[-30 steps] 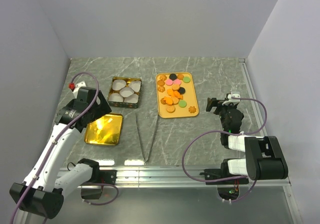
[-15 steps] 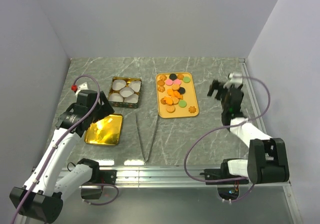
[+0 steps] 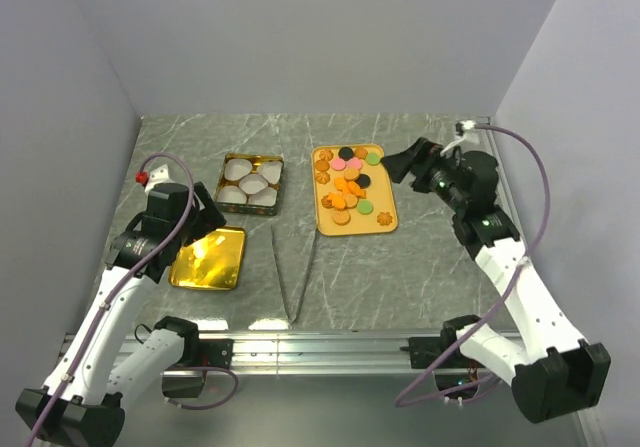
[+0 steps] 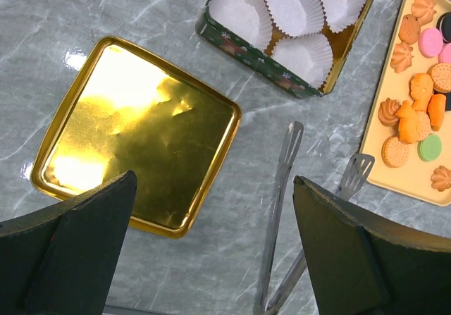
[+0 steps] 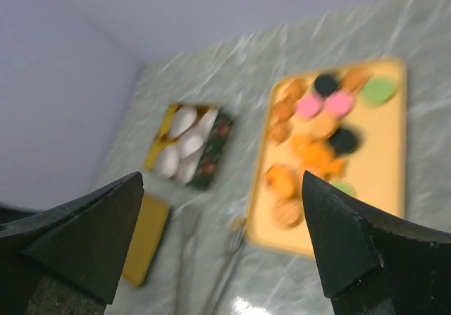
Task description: Pack the cookies
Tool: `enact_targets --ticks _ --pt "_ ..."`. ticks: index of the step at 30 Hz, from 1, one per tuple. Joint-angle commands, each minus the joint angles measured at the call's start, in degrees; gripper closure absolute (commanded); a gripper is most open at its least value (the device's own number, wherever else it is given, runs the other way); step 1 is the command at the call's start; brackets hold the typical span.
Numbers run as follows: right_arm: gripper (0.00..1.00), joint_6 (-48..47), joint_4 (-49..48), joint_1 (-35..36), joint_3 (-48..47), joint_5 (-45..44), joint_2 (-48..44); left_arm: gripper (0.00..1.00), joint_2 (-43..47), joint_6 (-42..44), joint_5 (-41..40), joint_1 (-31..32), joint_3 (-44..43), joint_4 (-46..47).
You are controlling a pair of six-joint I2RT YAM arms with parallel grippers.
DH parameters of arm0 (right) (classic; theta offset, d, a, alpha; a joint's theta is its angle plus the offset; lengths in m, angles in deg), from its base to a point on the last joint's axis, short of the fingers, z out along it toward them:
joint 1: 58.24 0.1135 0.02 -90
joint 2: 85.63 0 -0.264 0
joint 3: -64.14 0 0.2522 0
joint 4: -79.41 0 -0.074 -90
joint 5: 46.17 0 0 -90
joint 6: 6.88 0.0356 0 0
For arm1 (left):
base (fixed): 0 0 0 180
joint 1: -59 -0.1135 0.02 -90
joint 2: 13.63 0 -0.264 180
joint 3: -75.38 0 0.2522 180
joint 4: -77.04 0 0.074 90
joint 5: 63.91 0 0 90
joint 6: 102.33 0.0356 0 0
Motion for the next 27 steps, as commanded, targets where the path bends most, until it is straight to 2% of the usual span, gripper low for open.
enact_targets --ticks 1,2,4,7,13,19,27 --pt "0.00 8.55 13.32 4.15 -2.54 8.53 4.79 0.01 1.36 -0.38 -0.73 0.22 0.20 2.12" --pt "0.00 4.93 17.53 8.45 -5.70 -1.77 6.45 0.01 1.80 -0.46 -0.81 0.22 0.28 2.12" --pt "0.00 1.13 23.35 19.76 -12.57 -11.15 7.69 0.01 2.07 -0.55 -0.99 0.22 0.37 2.29" --pt "0.00 5.31 37.81 25.17 -20.31 -13.37 14.54 0.01 2.42 -0.73 -1.17 0.22 0.46 2.21" --pt "0.00 10.33 49.02 36.78 -24.72 -19.88 28.08 0.01 3.30 -1.17 -2.05 0.22 0.46 1.86" --pt "0.00 14.99 50.71 43.91 -27.53 -17.35 39.32 0.01 3.91 -1.34 -2.40 0.22 0.37 1.77" --pt "0.00 16.67 46.41 48.57 -32.89 -14.26 46.54 0.01 3.48 -1.87 -3.10 1.54 0.11 1.15"
